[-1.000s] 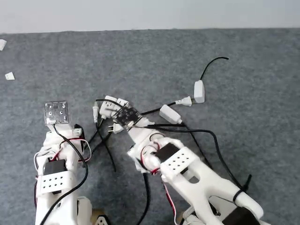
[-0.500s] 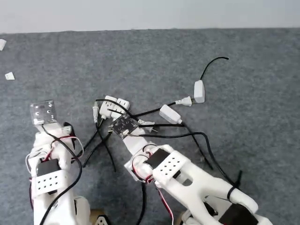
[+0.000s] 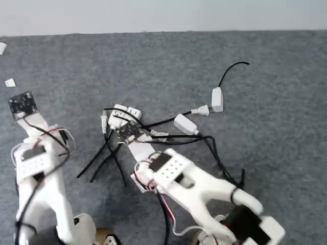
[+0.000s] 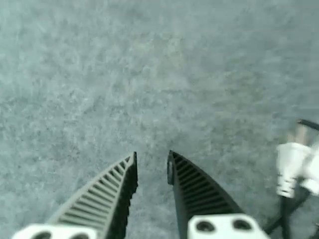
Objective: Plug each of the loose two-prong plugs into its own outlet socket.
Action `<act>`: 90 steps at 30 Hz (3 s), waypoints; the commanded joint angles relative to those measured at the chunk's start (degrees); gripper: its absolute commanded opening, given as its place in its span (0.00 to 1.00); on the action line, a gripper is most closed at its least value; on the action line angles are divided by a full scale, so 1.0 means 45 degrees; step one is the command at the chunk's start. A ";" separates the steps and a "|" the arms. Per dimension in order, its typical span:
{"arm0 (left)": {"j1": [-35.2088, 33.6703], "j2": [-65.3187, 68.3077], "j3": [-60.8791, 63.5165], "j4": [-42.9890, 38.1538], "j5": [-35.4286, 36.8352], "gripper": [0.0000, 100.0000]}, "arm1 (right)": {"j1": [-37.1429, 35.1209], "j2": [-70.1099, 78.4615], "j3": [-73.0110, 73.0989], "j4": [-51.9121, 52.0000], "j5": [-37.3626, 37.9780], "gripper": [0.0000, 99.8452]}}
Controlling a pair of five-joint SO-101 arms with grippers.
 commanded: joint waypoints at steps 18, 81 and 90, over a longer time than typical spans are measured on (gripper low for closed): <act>-0.0176 0.1387 -0.1905 0.0860 0.0078 0.10 | 0.1709 -0.0068 -0.1602 0.1377 0.0645 0.01; 0.1055 0.1368 -0.1280 0.0313 -0.1250 0.10 | 1.2044 -0.1338 -0.7092 0.5675 0.1758 0.04; 0.1055 0.1368 -0.1280 0.0313 -0.1250 0.10 | 0.8274 0.0322 -0.5197 0.1534 0.2969 0.15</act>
